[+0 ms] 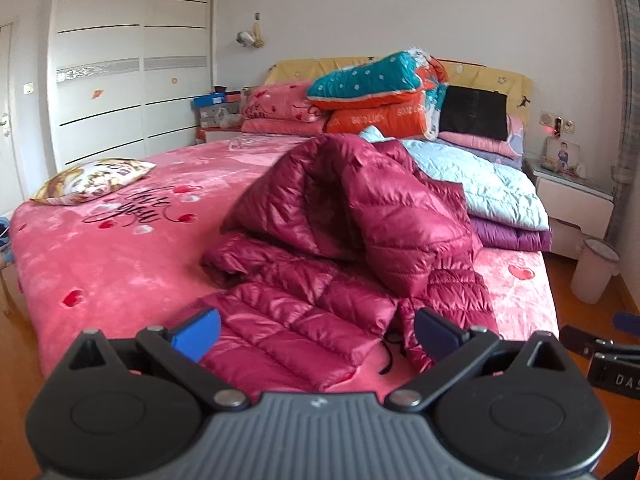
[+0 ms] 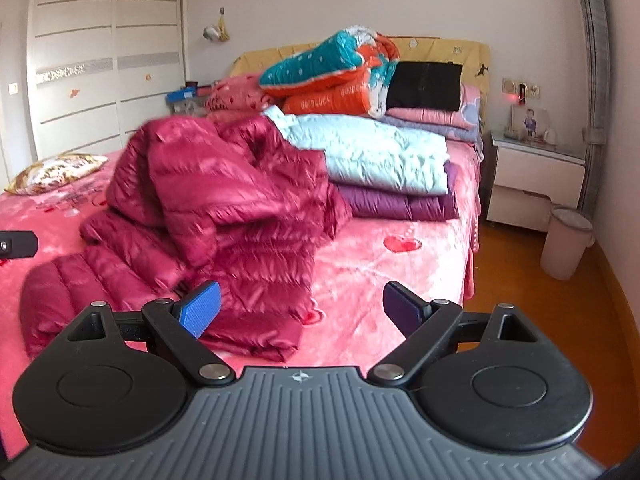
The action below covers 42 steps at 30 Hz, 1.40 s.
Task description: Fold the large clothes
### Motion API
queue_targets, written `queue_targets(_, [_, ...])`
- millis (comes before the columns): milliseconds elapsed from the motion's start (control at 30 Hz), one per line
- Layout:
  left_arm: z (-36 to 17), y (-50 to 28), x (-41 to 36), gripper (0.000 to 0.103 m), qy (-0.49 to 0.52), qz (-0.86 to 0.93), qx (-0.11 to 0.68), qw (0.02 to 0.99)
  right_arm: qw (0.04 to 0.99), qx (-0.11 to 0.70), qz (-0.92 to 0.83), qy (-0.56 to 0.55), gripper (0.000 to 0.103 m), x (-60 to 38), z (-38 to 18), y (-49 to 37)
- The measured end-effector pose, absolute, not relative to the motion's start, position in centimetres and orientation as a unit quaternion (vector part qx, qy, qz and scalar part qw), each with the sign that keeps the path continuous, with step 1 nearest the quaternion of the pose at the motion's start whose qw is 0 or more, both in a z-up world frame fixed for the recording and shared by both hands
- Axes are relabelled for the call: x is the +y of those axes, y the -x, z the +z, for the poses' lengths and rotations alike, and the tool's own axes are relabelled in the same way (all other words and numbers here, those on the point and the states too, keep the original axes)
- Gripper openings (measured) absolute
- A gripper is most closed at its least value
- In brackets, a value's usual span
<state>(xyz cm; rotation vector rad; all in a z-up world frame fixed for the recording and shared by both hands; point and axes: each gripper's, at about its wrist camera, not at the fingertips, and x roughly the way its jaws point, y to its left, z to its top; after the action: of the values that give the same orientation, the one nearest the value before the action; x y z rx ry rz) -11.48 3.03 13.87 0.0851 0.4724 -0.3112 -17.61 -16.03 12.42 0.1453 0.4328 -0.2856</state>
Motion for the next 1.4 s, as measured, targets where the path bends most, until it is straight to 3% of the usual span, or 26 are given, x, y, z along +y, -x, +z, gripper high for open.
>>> queue_targets(600, [9.5, 5.5, -7.9, 0.102, -0.164, -0.161, 0.206, 0.951, 0.947, 0.241, -0.147, -0.153, 0.103, -21.5, 8.7, 14.9])
queue_targets(1100, [7.5, 0.0, -12.2, 0.102, -0.167, -0.123, 0.191, 0.959, 0.937, 0.239, -0.135, -0.218, 0.103, -23.6, 8.1, 14.5])
queue_targets(1167, [7.5, -0.6, -12.5, 0.097, -0.165, -0.122, 0.190, 0.960, 0.936, 0.240, -0.133, -0.222, 0.103, -23.8, 8.0, 14.4])
queue_targets(1267, [7.8, -1.4, -12.5, 0.079, -0.152, -0.126, 0.194, 0.961, 0.933, 0.243, -0.131, -0.230, 0.103, -24.0, 7.9, 14.3])
queue_targets(1400, [8.6, -1.6, -11.5, 0.042, -0.110, -0.143, 0.200, 0.963, 0.932, 0.247, -0.129, -0.234, 0.103, -24.2, 7.7, 14.0])
